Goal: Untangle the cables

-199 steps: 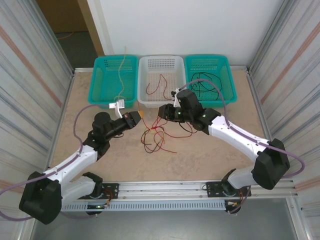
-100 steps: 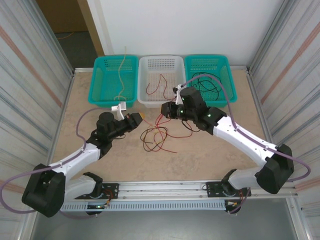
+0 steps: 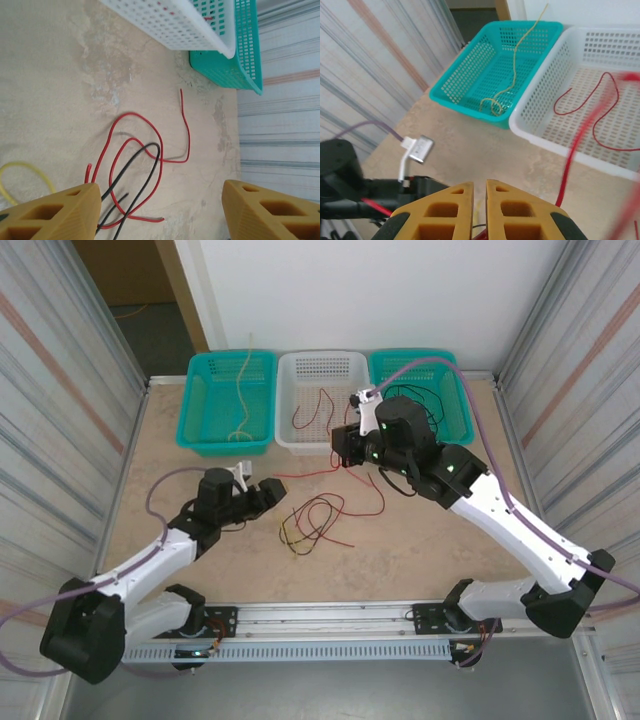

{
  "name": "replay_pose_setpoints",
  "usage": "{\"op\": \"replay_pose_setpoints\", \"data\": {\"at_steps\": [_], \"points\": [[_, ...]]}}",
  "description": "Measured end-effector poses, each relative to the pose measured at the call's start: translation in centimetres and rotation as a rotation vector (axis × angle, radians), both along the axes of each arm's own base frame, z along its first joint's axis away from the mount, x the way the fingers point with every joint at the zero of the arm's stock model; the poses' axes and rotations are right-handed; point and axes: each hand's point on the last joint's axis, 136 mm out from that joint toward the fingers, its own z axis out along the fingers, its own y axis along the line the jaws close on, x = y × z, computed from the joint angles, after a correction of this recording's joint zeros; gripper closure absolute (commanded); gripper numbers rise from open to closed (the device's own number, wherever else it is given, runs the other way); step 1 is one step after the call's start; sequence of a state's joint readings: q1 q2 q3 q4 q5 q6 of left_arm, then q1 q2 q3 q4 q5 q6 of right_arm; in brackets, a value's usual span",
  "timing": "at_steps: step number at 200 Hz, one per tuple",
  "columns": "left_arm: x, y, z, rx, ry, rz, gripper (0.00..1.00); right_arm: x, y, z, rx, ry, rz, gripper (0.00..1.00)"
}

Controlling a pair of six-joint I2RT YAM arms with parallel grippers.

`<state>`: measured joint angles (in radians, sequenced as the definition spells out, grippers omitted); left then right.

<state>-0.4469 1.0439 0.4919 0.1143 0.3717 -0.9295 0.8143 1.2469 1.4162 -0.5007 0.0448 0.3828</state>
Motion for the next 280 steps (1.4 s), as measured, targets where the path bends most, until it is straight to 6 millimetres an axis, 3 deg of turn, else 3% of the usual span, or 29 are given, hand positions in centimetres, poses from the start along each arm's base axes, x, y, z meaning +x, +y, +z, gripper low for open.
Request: {"op": "replay_pose_setpoints", "data": {"at_steps": [42, 57, 68, 83, 105, 126, 150, 167, 203, 235, 267, 280], "points": [[0.7, 1.4, 4.3, 0.088, -0.086, 0.009, 0.38, -0.7, -0.7, 1.3, -0.03, -0.059, 0.021, 0.98], [1.2, 2.7, 7.5, 0.116, -0.158, 0.041, 0.4, -0.8, -0.7, 1.7, -0.033, -0.074, 0.032, 0.98], [1.7, 3.7, 10.9, 0.115, -0.233, 0.069, 0.49, -1.1, -0.6, 1.7, -0.03, -0.072, 0.049, 0.98], [2.2, 4.4, 15.3, 0.085, -0.336, 0.076, 0.53, -1.3, -0.4, 1.6, -0.02, -0.062, 0.076, 0.98], [2.2, 2.4, 18.9, -0.007, -0.439, -0.031, 0.56, -1.1, -0.5, 0.6, 0.02, -0.02, 0.119, 0.98], [1.2, -1.7, 19.2, -0.081, -0.465, -0.215, 0.59, -0.2, -1.1, -0.5, 0.088, 0.052, 0.136, 0.98], [0.1, -6.4, 16.6, -0.109, -0.411, -0.396, 0.61, 0.1, -0.9, -0.9, 0.163, 0.116, 0.172, 0.96], [-0.6, -8.5, 15.9, -0.136, -0.409, -0.478, 0.62, -0.3, -0.1, -0.3, 0.214, 0.134, 0.224, 0.95], [-0.5, -9.9, 16.3, -0.203, -0.448, -0.534, 0.67, -1.2, 1.0, 1.0, 0.293, 0.15, 0.294, 0.95], [-1.2, -10.6, 16.5, -0.233, -0.469, -0.571, 0.71, -1.3, 1.5, 0.9, 0.324, 0.17, 0.317, 0.95], [-1.5, -10.7, 16.0, -0.237, -0.468, -0.581, 0.55, -1.1, 1.7, 0.4, 0.334, 0.188, 0.317, 0.95], [-1.4, -10.3, 15.5, -0.23, -0.457, -0.56, 0.54, -1.1, 1.7, 0.3, 0.335, 0.194, 0.314, 0.94]]}}
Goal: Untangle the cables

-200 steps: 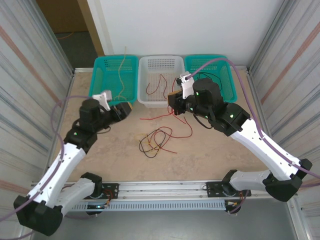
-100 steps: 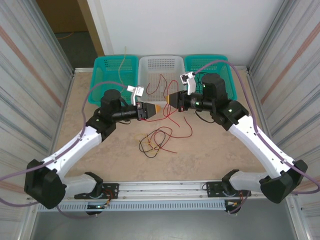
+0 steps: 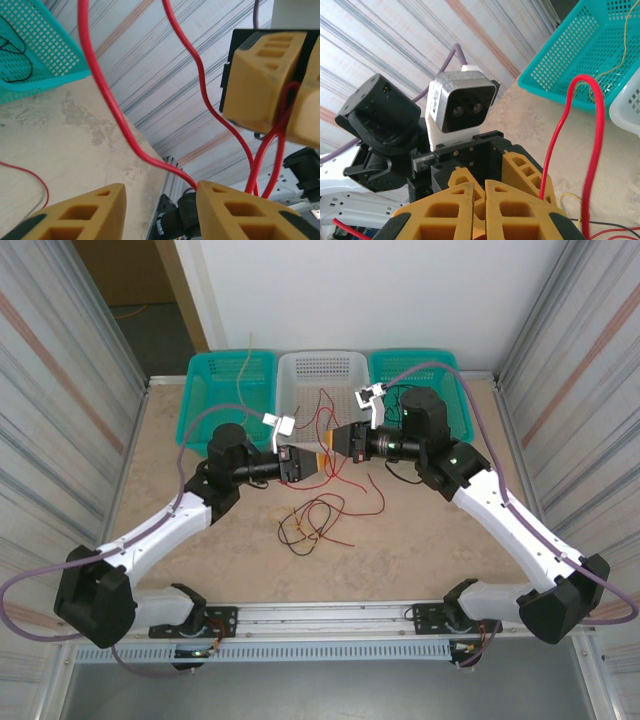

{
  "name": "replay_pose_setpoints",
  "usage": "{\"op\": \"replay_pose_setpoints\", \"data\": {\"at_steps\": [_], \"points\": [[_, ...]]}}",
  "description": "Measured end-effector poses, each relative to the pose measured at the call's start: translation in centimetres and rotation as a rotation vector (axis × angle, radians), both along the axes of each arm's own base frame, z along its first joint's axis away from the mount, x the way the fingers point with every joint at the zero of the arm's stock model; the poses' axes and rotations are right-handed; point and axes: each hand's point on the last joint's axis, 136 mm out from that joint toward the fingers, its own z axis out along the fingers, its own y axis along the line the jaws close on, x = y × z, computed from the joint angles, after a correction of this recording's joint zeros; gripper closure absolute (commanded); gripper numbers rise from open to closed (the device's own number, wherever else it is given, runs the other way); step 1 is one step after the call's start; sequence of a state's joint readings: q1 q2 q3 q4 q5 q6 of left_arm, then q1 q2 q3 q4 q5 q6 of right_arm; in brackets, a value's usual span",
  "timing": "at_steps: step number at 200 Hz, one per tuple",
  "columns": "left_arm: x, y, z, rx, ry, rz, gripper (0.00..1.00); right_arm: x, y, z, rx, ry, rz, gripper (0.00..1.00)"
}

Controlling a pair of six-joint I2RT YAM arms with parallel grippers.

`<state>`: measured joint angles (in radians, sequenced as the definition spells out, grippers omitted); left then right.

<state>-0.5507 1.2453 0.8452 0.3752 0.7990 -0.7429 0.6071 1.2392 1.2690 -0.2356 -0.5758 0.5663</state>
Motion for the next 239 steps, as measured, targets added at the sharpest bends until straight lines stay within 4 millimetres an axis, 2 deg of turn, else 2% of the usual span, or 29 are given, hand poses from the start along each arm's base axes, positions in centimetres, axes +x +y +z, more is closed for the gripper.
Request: {"op": "replay_pose_setpoints", "data": {"at_steps": [26, 49, 93, 126, 161, 198, 213, 229, 239], "points": [[0.3, 1.8, -1.1, -0.006, 0.022, 0.082, 0.64, 0.2, -0.1, -0.4, -0.006, 0.008, -0.009, 0.94], [0.3, 3.1, -0.8, -0.028, 0.015, 0.138, 0.71, 0.3, -0.2, -1.0, -0.013, 0.018, -0.013, 0.95], [-2.5, 0.6, 0.4, -0.027, -0.061, 0.046, 0.74, 0.4, -0.1, -1.0, 0.0, 0.027, -0.016, 0.95], [-2.0, 0.4, -0.3, -0.01, -0.054, 0.054, 0.81, 0.4, 0.0, -1.0, 0.012, 0.03, -0.018, 0.94], [-1.7, 0.2, -0.7, -0.003, -0.047, 0.053, 0.81, 0.5, 0.0, -2.1, 0.011, 0.06, -0.021, 0.94], [-1.6, 0.0, -0.9, 0.0, -0.046, 0.049, 1.0, 0.6, 0.1, -2.6, 0.02, 0.077, -0.027, 0.94], [-1.6, 0.0, -0.8, 0.002, -0.055, 0.05, 1.0, 0.7, 0.1, -2.5, 0.025, 0.077, -0.029, 0.93], [-1.5, 0.1, -0.8, 0.005, -0.064, 0.057, 1.0, 0.7, 0.1, -2.5, 0.025, 0.076, -0.03, 0.87], [-1.4, 0.2, -0.8, 0.008, -0.071, 0.063, 1.0, 0.7, 0.1, -2.5, 0.025, 0.077, -0.032, 0.72]]}}
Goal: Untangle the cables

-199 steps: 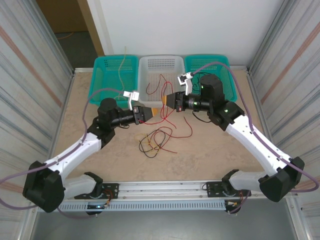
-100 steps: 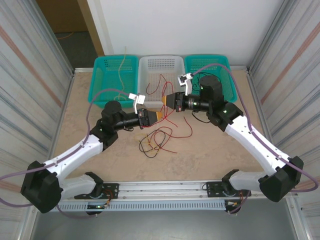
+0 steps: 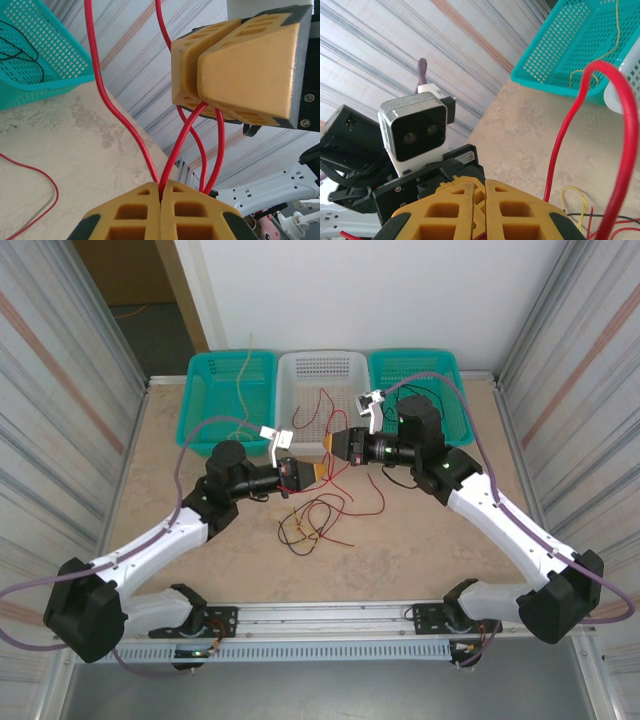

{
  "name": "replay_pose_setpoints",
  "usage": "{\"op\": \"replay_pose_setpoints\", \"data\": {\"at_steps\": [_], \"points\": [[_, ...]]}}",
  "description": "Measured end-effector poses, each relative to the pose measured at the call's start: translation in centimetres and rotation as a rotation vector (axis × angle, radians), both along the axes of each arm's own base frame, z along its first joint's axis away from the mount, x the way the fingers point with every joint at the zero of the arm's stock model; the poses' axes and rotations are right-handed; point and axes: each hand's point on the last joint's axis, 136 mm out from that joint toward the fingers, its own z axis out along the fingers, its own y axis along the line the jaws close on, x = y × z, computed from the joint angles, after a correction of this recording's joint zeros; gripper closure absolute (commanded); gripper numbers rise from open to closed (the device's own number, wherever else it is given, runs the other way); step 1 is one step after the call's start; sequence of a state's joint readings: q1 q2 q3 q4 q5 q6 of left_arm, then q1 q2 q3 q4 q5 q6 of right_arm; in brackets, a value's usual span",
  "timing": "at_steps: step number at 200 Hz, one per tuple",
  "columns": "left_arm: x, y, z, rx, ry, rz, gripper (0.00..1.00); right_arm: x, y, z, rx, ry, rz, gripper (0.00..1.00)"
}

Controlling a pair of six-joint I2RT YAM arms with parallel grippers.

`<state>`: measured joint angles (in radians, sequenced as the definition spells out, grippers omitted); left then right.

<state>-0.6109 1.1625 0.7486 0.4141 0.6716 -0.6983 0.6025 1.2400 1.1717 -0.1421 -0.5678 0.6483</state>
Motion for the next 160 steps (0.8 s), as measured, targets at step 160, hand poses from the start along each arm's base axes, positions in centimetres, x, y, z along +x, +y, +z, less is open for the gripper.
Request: {"op": "replay_pose_setpoints", "data": {"at_steps": [160], "points": [[0.8, 1.6, -0.7, 0.058, -0.011, 0.102, 1.0, -1.6, -0.3, -5.7, -0.271, 0.004, -0.084, 0.71]]}}
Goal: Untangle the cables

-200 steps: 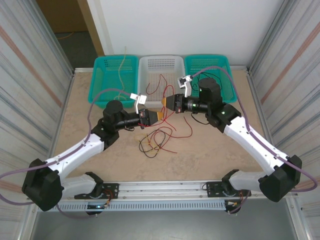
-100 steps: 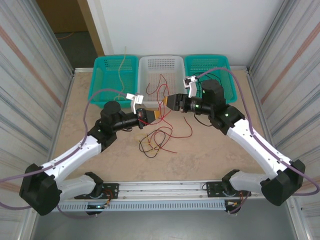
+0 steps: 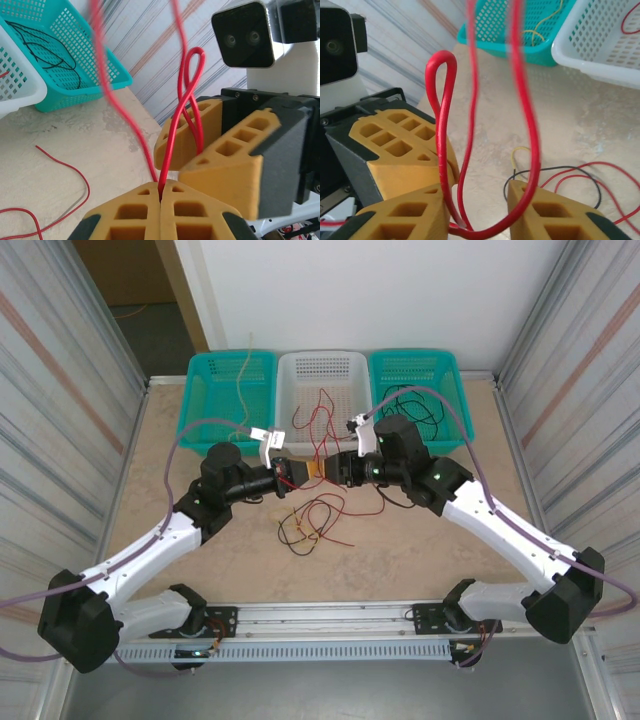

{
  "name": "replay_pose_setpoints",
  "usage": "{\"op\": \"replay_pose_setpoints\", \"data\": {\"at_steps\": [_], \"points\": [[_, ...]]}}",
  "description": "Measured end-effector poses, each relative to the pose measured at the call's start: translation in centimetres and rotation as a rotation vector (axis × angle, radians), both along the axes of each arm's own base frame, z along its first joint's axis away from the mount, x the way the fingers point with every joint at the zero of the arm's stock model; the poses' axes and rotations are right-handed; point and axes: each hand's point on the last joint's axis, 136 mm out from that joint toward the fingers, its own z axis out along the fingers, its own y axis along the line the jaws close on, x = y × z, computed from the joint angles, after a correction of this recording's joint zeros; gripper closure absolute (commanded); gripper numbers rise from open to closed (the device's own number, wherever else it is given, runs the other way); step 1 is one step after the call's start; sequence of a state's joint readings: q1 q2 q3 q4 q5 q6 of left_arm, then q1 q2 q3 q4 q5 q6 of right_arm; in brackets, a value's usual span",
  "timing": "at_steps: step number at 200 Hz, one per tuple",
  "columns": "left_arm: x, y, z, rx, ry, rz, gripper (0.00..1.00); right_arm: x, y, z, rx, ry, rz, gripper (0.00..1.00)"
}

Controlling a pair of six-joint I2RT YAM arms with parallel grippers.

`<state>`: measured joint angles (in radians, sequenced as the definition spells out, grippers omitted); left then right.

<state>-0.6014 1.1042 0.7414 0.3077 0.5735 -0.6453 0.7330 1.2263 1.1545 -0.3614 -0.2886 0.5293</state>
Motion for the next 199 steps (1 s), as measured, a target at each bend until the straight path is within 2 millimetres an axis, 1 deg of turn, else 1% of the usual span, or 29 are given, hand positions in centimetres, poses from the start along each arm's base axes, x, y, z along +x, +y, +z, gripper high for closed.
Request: {"op": "replay_pose_setpoints", "data": {"at_steps": [4, 22, 35, 39, 64, 82, 89, 92, 101, 106, 111, 117, 126, 133, 143, 157, 176, 186, 199], "points": [[0.0, 0.0, 0.0, 0.001, 0.0, 0.0, 1.0, 0.1, -0.1, 0.0, -0.003, -0.001, -0.005, 0.72], [0.0, 0.0, -0.1, 0.004, 0.001, 0.0, 1.0, 0.2, -0.2, -0.2, -0.019, -0.007, -0.017, 0.81], [0.0, 0.0, -0.1, 0.004, 0.002, -0.001, 1.0, 0.2, -0.2, -0.2, -0.023, -0.012, -0.021, 0.98], [0.0, 0.0, -0.1, 0.004, 0.002, -0.001, 1.0, 0.2, -0.2, -0.2, -0.025, -0.019, -0.016, 1.0], [0.0, 0.1, -0.2, 0.005, 0.005, 0.001, 1.0, 0.6, -0.6, -0.4, -0.056, -0.036, -0.061, 1.0], [0.2, 0.6, -0.4, -0.008, 0.022, 0.012, 1.0, 1.5, -1.8, -0.7, -0.056, -0.015, -0.121, 1.0], [0.1, 1.0, -0.6, -0.015, 0.032, 0.015, 1.0, 2.2, -2.5, -0.7, -0.035, -0.002, -0.146, 1.0], [0.1, 1.2, -0.7, -0.017, 0.039, 0.02, 1.0, 2.6, -3.1, -0.8, -0.038, 0.001, -0.171, 1.0], [0.2, 2.5, -1.0, -0.029, 0.052, 0.053, 1.0, 4.2, -6.0, -1.9, -0.05, 0.023, -0.27, 1.0], [0.3, 3.3, -1.0, -0.035, 0.056, 0.074, 1.0, 5.0, -8.0, -2.8, -0.066, 0.044, -0.34, 1.0], [0.5, 4.0, -1.0, -0.044, 0.057, 0.096, 1.0, 5.6, -9.6, -3.6, -0.082, 0.06, -0.393, 1.0], [0.7, 4.8, -0.8, -0.058, 0.055, 0.121, 1.0, 5.9, -11.1, -4.6, -0.104, 0.08, -0.442, 1.0], [0.6, 5.7, -0.5, -0.076, 0.049, 0.143, 1.0, 5.8, -11.9, -5.8, -0.13, 0.109, -0.466, 1.0], [0.4, 5.9, -0.4, -0.087, 0.048, 0.148, 1.0, 5.5, -12.0, -6.3, -0.14, 0.125, -0.465, 1.0], [0.1, 6.1, -0.4, -0.098, 0.05, 0.146, 1.0, 5.2, -11.8, -6.5, -0.141, 0.137, -0.459, 1.0], [0.0, 6.1, -0.5, -0.106, 0.059, 0.144, 1.0, 5.0, -11.4, -6.3, -0.133, 0.134, -0.447, 1.0], [0.2, 5.9, -1.0, -0.1, 0.077, 0.143, 1.0, 4.5, -10.7, -5.5, -0.112, 0.111, -0.423, 1.0], [0.5, 5.8, -1.6, -0.091, 0.094, 0.14, 0.91, 4.1, -10.1, -5.0, -0.096, 0.097, -0.399, 1.0], [0.8, 5.3, -2.4, -0.076, 0.122, 0.129, 0.75, 3.5, -8.9, -4.2, -0.07, 0.081, -0.354, 1.0]]}}
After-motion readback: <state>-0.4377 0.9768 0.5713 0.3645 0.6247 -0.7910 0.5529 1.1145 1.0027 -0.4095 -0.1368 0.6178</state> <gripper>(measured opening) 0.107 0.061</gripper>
